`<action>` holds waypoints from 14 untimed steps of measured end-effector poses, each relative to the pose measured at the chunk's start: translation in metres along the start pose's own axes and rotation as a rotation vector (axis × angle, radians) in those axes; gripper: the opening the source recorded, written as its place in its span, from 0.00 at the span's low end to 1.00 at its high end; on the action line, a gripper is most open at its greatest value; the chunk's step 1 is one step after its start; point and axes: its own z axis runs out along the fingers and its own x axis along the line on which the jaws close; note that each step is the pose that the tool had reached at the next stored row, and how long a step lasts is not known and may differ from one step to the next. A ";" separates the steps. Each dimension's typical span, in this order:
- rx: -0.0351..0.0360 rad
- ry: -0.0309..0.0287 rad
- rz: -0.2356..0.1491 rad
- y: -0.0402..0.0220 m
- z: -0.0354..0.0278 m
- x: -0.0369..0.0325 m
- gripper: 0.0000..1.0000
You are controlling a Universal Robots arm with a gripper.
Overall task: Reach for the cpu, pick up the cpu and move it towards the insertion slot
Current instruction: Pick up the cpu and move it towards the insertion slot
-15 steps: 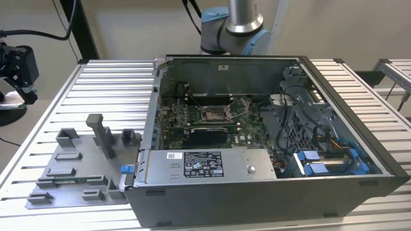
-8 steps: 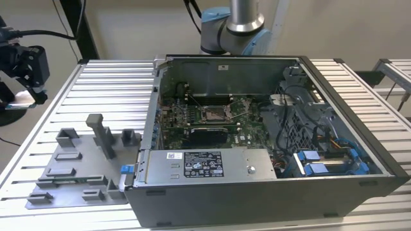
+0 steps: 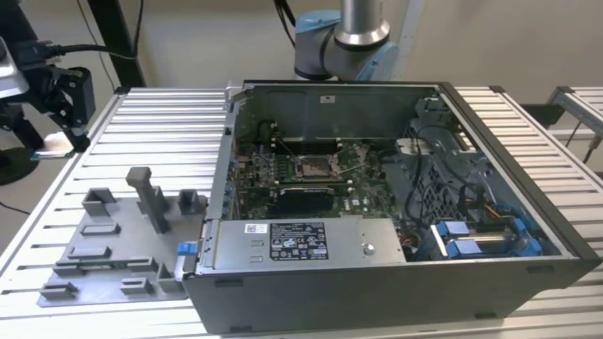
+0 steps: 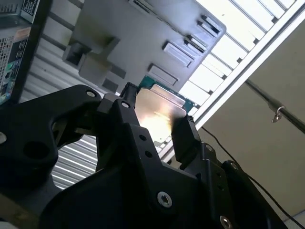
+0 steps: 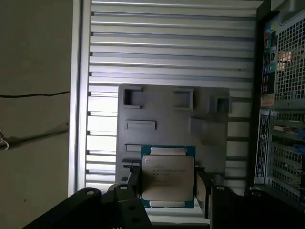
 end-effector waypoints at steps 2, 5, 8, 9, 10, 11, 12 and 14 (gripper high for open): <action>0.0000 0.0008 0.000 -0.0001 0.0000 -0.0064 0.00; -0.0001 0.0019 0.000 -0.0003 -0.0001 -0.0153 0.00; -0.0002 0.0029 0.000 -0.0005 -0.0001 -0.0242 0.00; -0.0001 0.0034 0.000 -0.0007 -0.0001 -0.0275 0.00; -0.0001 0.0038 0.000 -0.0007 -0.0002 -0.0303 0.00; -0.0001 0.0041 0.000 -0.0008 -0.0001 -0.0335 0.00; -0.0001 0.0045 0.000 -0.0009 -0.0002 -0.0365 0.00; -0.0002 0.0051 0.000 -0.0010 -0.0002 -0.0424 0.00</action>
